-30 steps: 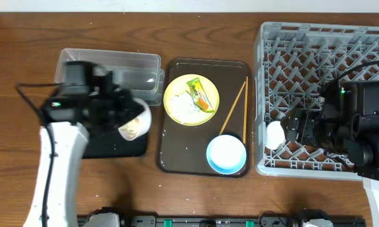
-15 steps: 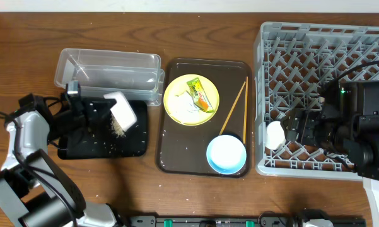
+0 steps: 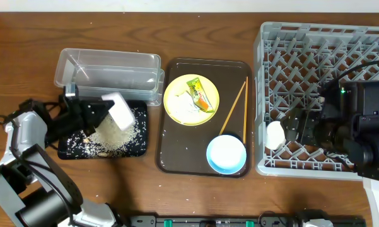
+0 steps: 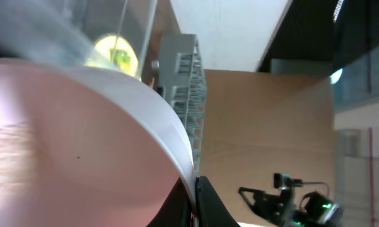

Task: Sort waste into correct bins and load items into the dishwasher rack
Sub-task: 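Tip the pink bowl over the black tray to dump the rice, then place the empty pink bowl back on the brown tray with left gripper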

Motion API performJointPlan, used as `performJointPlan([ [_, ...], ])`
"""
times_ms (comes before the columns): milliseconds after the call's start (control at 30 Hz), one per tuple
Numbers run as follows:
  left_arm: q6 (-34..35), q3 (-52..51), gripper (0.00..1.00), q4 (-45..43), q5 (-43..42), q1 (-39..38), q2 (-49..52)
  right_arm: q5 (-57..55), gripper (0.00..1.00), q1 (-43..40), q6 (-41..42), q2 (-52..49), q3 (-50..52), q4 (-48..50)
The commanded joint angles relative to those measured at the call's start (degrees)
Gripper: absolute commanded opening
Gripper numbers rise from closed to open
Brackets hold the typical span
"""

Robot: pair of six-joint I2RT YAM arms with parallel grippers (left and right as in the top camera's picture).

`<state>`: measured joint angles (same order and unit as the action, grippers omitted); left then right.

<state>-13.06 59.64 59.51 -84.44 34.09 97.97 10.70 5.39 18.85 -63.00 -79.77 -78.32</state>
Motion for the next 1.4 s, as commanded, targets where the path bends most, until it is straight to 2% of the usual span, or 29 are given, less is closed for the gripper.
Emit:
performJointPlan([
  [0,-10.6,-0.7,0.06,3.2,-5.3,-0.1,0.7,-0.2,0.86,0.5,0.0,-0.1,-0.4,0.1],
  [67,-7.4,-0.7,0.06,0.6,0.3,-0.1,1.0,-0.2,0.86,0.5,0.0,-0.1,-0.4,0.3],
  [100,-5.5,-0.7,0.06,1.5,-0.2,-0.1,1.2,-0.1,0.86,0.5,0.0,-0.1,-0.4,0.3],
  [167,-11.0,-0.7,0.06,4.9,-5.1,-0.4,1.1,-0.2,0.86,0.5,0.0,-0.1,-0.4,0.0],
  [200,-12.6,-0.7,0.06,3.3,-4.4,-0.4,1.2,-0.2,0.86,0.5,0.0,-0.1,-0.4,0.0],
  [267,-5.4,-0.7,0.06,0.6,-1.2,-0.3,1.8,-0.1,0.86,0.5,0.0,-0.1,-0.4,0.2],
  [300,-3.5,-0.7,0.06,2.7,-2.2,-0.5,1.9,-0.1,0.86,0.5,0.0,-0.1,-0.4,0.2],
  [367,-11.9,-0.7,0.06,11.1,-5.7,-1.8,1.5,-0.2,0.86,0.5,0.0,-0.1,-0.4,0.1],
  [400,-16.4,-0.7,0.06,10.8,-4.7,-2.3,1.2,-0.2,0.86,0.5,0.0,-0.1,-0.4,0.1],
  [433,-16.4,-0.7,0.06,8.5,-1.9,-2.3,1.2,-0.2,0.86,0.5,0.0,-0.1,-0.4,0.1],
  [467,-13.2,-0.7,0.06,6.4,0.6,-2.3,1.4,-0.2,0.86,0.5,0.0,-0.1,-0.4,0.3],
  [500,-8.0,-0.7,0.06,6.4,0.4,-2.4,1.8,-0.2,0.87,0.5,0.0,-0.1,-0.4,0.3],
  [533,-7.7,-0.7,0.06,8.7,-2.3,-2.5,1.8,-0.2,0.86,0.5,0.0,-0.1,-0.4,0.3],
  [567,-12.8,-0.7,0.07,11.6,-5.8,-2.9,1.4,-0.2,0.86,0.5,0.0,-0.1,-0.4,0.2],
  [600,-16.2,-0.5,0.06,12.0,-5.6,-3.0,1.0,-0.2,0.86,0.5,-0.1,-0.1,-0.4,0.1],
  [633,-16.4,-0.2,0.06,10.1,-3.0,-2.9,0.9,-0.2,0.86,0.5,-0.3,-0.1,-0.4,0.1],
  [700,-11.0,0.0,0.06,9.5,-0.4,-2.6,0.9,-0.2,0.87,0.5,-0.3,-0.1,-0.4,0.1],
  [833,-17.3,0.0,0.06,17.6,-1.3,-5.7,-2.0,-0.2,0.87,0.5,-0.7,-0.1,-0.4,-0.1],
  [1067,-16.7,3.0,0.06,16.2,-4.5,-17.5,-10.8,-0.2,0.87,0.5,-0.7,-0.1,-0.4,0.0],
  [1167,-13.6,3.8,0.06,10.1,-5.0,-24.1,-12.0,-0.2,0.87,0.5,-0.7,-0.1,-0.4,-0.1],
  [1267,-5.9,3.8,0.06,1.5,-0.9,-30.4,-11.6,-0.2,0.87,0.5,-0.7,-0.1,-0.4,-0.1],
  [1367,4.7,3.8,0.06,-6.8,5.2,-36.4,-11.5,-0.2,0.87,0.5,-0.7,-0.1,-0.4,-0.1],
])
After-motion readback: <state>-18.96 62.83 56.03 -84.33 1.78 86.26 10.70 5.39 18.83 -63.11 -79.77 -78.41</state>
